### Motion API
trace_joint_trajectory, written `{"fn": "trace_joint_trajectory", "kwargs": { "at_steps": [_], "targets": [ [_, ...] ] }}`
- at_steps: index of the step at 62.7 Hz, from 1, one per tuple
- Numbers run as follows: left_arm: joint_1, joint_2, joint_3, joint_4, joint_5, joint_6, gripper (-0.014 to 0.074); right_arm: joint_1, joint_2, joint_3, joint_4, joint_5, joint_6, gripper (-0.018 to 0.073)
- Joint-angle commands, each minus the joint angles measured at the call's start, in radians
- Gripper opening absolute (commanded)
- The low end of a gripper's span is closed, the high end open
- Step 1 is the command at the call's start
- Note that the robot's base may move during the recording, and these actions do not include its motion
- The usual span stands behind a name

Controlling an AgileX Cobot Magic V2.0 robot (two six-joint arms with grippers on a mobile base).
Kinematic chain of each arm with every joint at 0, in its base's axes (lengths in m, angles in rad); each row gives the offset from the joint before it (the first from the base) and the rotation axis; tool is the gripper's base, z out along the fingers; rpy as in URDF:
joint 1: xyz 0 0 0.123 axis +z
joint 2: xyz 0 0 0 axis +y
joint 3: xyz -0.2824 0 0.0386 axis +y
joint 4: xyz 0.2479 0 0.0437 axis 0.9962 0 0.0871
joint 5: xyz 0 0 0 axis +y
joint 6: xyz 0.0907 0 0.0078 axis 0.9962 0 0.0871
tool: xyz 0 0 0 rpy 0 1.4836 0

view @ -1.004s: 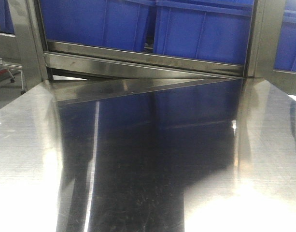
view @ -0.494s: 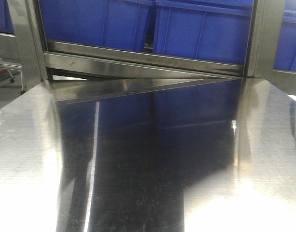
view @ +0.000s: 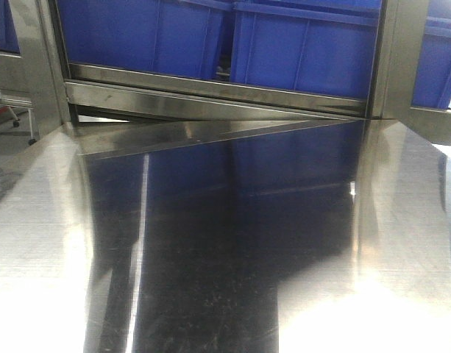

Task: Pick and sort blue part to right shelf
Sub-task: 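Back the base away from the table while holding both bottles, then turn and drive the base across the room past the bin racks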

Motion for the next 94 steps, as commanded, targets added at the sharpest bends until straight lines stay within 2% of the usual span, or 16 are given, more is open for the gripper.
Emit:
{"fn": "trace_joint_trajectory", "kwargs": {
  "at_steps": [1, 94],
  "targets": [
    [0.002, 0.005, -0.031, -0.009, -0.092, 0.002, 0.0365, -0.005, 0.007, -0.026, -0.014, -0.088, 0.001, 0.0393],
    [0.002, 0.003, -0.031, -0.009, -0.092, 0.002, 0.0365, -0.005, 0.007, -0.026, -0.014, -0.087, 0.001, 0.0393]
  ]
}}
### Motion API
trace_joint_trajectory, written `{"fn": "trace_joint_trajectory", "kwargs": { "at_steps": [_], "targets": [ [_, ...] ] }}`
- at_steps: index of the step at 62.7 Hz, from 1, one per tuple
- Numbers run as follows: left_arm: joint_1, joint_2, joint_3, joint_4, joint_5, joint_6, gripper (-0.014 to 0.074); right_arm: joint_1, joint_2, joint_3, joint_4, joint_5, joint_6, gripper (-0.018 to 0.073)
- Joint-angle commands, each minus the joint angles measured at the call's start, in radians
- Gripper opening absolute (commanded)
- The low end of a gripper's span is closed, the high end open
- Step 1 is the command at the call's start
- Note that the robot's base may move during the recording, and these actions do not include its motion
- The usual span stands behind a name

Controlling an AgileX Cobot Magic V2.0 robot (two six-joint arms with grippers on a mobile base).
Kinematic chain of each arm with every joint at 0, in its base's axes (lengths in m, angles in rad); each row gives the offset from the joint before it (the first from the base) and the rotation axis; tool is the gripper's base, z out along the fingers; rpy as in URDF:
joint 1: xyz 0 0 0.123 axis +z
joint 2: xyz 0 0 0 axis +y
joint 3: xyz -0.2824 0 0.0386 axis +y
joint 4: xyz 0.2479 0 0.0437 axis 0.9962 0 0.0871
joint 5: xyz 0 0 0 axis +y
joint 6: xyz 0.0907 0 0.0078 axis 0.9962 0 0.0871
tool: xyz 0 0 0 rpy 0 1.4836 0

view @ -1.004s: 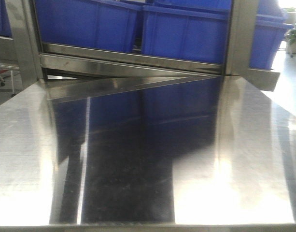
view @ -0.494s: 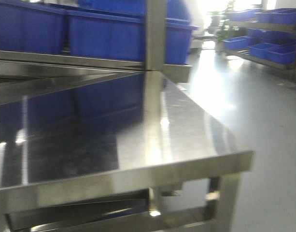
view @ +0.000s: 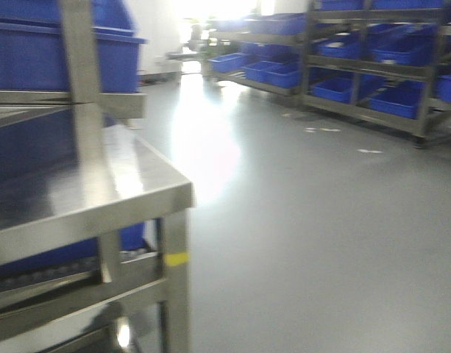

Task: Pick and sort blue part to right shelf
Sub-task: 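Turn and drive the base across the room past the bin racks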

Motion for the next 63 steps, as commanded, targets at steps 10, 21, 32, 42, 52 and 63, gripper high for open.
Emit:
{"fn": "trace_joint_trajectory", "kwargs": {
  "at_steps": [10, 21, 32, 42, 52, 63],
  "targets": [
    [0.002, 0.005, -0.031, -0.009, -0.092, 0.002, 0.0365, -0.005, 0.007, -0.028, -0.014, -0.087, 0.001, 0.0393],
    [0.002, 0.005, -0.031, -0.009, -0.092, 0.002, 0.0365, -0.005, 0.007, -0.028, -0.014, -0.087, 0.001, 0.0393],
    [0.002, 0.005, -0.031, -0.009, -0.092, 0.002, 0.0365, -0.005, 0.007, -0.028, -0.014, -0.087, 0.001, 0.0393],
    [0.002, 0.005, -0.031, -0.009, -0.092, 0.002, 0.0365, -0.005, 0.007, -0.028, -0.014, -0.087, 0.001, 0.0393],
    [0.002, 0.01, -0.031, -0.009, -0.092, 0.002, 0.0365, -0.005, 0.007, -0.028, -0.014, -0.087, 0.001, 0.0393],
    [0.002, 0.01, -0.031, -0.009, -0.09, 0.002, 0.0365, -0.005, 0.006, -0.028, -0.014, -0.086, 0.001, 0.0393]
  ]
}}
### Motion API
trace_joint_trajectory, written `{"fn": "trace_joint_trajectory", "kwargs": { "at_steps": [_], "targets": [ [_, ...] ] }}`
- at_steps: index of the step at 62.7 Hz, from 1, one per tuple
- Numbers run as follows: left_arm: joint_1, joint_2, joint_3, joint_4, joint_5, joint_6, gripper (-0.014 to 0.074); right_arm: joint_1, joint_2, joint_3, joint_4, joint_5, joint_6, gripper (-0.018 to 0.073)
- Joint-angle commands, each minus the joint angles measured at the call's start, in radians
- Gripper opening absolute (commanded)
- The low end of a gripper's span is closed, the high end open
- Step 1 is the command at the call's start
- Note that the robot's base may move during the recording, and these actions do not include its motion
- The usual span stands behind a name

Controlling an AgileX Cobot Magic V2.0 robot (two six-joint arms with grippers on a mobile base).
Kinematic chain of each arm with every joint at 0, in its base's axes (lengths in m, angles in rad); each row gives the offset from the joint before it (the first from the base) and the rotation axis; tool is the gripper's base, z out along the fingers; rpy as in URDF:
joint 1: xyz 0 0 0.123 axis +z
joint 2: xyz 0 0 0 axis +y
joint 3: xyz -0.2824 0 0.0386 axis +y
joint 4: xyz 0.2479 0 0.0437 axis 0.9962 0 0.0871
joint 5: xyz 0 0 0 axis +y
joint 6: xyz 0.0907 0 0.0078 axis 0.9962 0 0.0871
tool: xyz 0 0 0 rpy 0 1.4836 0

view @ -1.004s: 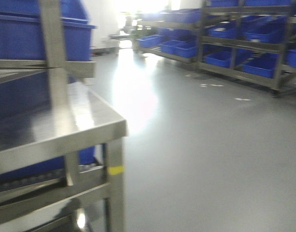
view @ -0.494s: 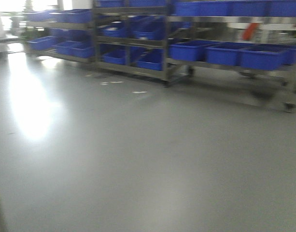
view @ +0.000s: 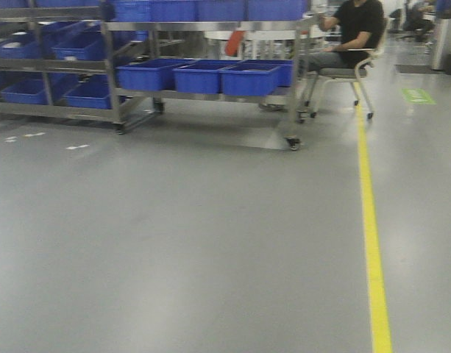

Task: Pick and sort blue part to right shelf
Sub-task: 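Turn and drive the base across the room past the bin racks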

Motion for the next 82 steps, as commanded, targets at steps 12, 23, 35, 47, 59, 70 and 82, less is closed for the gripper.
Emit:
{"fn": "trace_joint_trajectory", "kwargs": {
  "at_steps": [12, 23, 35, 47, 59, 70, 82],
  "targets": [
    [0.002, 0.01, -0.031, -0.009, -0.091, 0.002, 0.0365, -0.005, 0.008, -0.028, -0.012, -0.088, 0.001, 0.0393],
    [0.002, 0.01, -0.031, -0.009, -0.091, 0.002, 0.0365, -0.005, 0.008, -0.028, -0.012, -0.088, 0.001, 0.0393],
    [0.002, 0.01, -0.031, -0.009, -0.091, 0.002, 0.0365, -0.005, 0.008, -0.028, -0.012, -0.088, 0.001, 0.0393],
    [0.002, 0.01, -0.031, -0.009, -0.091, 0.002, 0.0365, -0.005, 0.008, -0.028, -0.012, -0.088, 0.001, 0.0393],
    [0.002, 0.01, -0.031, -0.009, -0.091, 0.002, 0.0365, -0.005, 0.008, -0.028, -0.012, -0.088, 0.001, 0.0393],
    [0.002, 0.01, -0.031, -0.009, -0.091, 0.002, 0.0365, -0.005, 0.008, -0.028, -0.012, -0.088, 0.001, 0.0393],
    [0.002, 0.01, -0.031, -0.009, -0.091, 0.002, 0.0365, -0.005, 0.008, -0.028, -0.012, -0.088, 0.001, 0.0393]
  ]
}}
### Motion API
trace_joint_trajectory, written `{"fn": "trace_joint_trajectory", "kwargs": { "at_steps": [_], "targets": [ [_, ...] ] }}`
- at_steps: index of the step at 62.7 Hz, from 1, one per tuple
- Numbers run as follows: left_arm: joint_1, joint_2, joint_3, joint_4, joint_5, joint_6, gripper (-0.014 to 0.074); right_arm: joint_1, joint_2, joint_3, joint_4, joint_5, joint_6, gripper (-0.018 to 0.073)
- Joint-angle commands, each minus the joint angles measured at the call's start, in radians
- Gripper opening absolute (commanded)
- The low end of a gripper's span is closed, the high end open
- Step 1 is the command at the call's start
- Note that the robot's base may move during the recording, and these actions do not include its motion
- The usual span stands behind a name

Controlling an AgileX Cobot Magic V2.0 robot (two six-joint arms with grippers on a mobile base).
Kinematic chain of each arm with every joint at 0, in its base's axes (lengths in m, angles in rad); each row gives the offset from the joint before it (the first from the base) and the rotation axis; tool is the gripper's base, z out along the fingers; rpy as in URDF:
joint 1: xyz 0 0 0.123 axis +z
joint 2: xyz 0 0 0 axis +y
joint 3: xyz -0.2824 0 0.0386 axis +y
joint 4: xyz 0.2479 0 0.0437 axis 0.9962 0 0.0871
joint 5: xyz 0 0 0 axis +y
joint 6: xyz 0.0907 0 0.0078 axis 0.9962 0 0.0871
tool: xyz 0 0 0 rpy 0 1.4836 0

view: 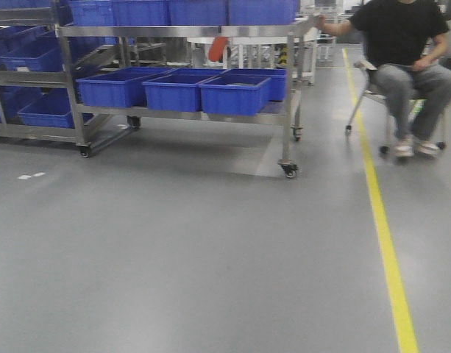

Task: Pick and sort blue part to right shelf
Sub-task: 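Turn and drive the base across the room past the bin racks, then drive the base up to the shelf of open blue bins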

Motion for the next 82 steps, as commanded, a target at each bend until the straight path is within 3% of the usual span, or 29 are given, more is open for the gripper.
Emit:
{"fn": "trace_joint_trajectory", "kwargs": {
  "at_steps": [1, 82],
  "targets": [
    [0.002, 0.01, -0.031, -0.009, -0.091, 0.002, 0.0365, -0.005, 0.008, -0.028, -0.012, -0.088, 0.001, 0.0393],
    [0.002, 0.01, -0.031, -0.009, -0.091, 0.002, 0.0365, -0.005, 0.009, -0.028, -0.012, -0.088, 0.001, 0.0393]
  ]
}}
